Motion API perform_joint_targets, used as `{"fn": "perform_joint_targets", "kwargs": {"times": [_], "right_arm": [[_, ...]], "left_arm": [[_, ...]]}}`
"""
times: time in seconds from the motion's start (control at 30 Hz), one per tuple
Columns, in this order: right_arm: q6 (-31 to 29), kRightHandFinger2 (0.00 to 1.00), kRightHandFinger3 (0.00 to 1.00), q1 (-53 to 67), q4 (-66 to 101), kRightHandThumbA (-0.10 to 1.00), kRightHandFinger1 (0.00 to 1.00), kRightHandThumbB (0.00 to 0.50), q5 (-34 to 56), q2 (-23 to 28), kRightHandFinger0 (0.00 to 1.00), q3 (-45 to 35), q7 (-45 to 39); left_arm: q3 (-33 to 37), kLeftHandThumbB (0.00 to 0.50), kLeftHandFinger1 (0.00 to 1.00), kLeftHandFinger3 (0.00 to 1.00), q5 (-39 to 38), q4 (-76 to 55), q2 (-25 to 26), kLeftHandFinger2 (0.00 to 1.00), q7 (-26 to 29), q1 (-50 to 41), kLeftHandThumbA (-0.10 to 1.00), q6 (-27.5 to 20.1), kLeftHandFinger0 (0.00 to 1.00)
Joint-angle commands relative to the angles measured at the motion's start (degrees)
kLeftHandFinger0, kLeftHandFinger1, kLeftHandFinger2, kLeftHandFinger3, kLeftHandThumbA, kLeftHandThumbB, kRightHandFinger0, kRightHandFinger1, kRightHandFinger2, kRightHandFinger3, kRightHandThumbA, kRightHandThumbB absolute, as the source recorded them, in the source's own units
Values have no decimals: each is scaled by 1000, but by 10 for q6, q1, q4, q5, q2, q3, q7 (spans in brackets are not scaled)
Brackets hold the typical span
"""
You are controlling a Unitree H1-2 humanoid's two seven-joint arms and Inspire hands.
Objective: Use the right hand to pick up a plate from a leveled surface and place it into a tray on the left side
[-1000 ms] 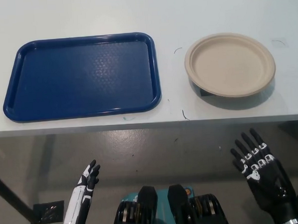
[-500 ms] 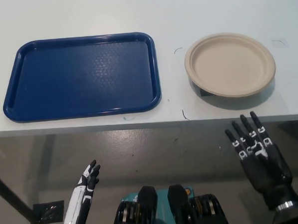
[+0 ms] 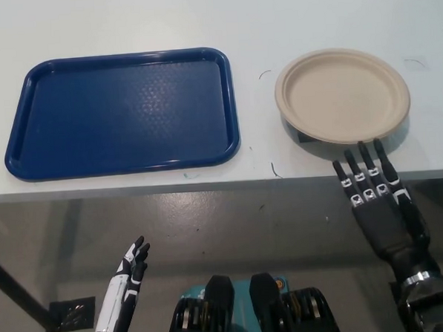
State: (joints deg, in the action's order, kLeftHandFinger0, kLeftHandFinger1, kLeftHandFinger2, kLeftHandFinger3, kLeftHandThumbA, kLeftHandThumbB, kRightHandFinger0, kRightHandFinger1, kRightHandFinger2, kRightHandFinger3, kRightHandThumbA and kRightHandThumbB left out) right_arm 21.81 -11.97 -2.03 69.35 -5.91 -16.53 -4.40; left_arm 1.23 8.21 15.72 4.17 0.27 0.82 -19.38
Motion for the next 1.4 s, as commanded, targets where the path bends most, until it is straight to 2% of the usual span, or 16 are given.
{"fn": "perform_joint_targets", "kwargs": {"times": [0.0,0.07,0.5,0.8,1.07,1.37], "right_arm": [[18,1000,1000,-21,-8,1000,1000,370,29,-10,1000,-12,10],[17,1000,1000,-23,-13,1000,1000,362,23,-13,1000,-13,12],[19,1000,1000,-24,-50,1000,1000,347,1,-15,1000,-14,-1],[13,1000,1000,-44,-70,1000,1000,369,-3,-13,1000,-25,5],[5,1000,1000,-74,-88,1000,1000,359,-1,-18,1000,-47,12],[-4,1000,1000,-113,-134,1000,1000,397,-17,-14,1000,-64,11]], "left_arm": [[2,141,1000,1000,11,-14,2,1000,12,6,1000,-25,1000],[1,129,1000,1000,8,-13,2,1000,10,8,1000,-26,1000],[2,135,1000,1000,9,-20,-1,1000,10,6,1000,-19,1000],[2,138,1000,1000,11,-18,0,1000,10,5,1000,-21,1000],[1,144,1000,1000,15,-15,1,1000,14,6,1000,-26,1000],[0,154,1000,1000,11,-19,1,1000,9,6,1000,-23,1000]]}}
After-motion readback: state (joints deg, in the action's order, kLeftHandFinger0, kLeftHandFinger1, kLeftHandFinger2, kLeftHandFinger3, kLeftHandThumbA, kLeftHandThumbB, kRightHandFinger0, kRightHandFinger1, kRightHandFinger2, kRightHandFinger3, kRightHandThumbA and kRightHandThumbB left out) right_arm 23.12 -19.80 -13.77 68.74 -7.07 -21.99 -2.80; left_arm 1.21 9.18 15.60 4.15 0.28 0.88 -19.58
